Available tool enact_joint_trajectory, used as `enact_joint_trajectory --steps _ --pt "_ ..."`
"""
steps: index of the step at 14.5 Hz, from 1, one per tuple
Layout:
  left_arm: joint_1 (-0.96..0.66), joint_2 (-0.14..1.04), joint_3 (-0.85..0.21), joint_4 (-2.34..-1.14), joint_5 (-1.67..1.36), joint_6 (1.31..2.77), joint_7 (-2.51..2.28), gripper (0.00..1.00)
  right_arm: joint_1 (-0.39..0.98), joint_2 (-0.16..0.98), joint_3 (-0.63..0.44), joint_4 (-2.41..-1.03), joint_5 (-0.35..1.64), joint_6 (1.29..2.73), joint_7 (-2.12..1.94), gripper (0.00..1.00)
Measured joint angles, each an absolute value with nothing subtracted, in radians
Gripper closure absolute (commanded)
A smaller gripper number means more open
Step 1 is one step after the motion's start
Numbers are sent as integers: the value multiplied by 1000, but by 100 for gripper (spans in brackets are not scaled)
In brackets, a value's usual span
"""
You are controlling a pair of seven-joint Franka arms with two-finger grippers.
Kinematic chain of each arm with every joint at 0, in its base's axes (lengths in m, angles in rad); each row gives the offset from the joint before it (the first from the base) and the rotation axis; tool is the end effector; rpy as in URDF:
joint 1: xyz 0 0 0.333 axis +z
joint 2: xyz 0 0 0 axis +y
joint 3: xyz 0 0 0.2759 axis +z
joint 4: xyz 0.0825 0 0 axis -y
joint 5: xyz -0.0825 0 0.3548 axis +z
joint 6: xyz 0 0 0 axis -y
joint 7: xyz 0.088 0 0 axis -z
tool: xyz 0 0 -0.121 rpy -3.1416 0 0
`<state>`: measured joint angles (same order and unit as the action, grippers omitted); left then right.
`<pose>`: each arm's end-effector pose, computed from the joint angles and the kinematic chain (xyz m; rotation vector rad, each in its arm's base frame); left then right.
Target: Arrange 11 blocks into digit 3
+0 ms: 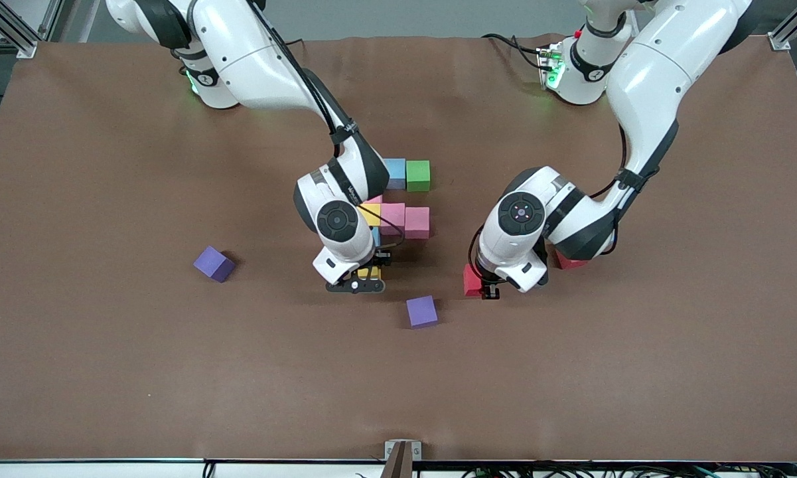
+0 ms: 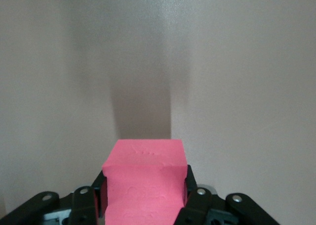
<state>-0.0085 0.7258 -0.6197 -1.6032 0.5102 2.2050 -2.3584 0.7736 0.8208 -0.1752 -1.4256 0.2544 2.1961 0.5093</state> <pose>0.5616 -0.3242 0.2370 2.2130 2.1805 0.0308 0.5368 0.4018 0.1840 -3.0946 0.0175 0.1060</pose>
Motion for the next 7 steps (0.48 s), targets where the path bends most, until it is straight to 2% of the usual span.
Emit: enact_joint_trajectory --steps 7 --pt "-10 726 -620 -1603 510 2205 -2358 69 779 821 -175 -1426 254 2198 520 100"
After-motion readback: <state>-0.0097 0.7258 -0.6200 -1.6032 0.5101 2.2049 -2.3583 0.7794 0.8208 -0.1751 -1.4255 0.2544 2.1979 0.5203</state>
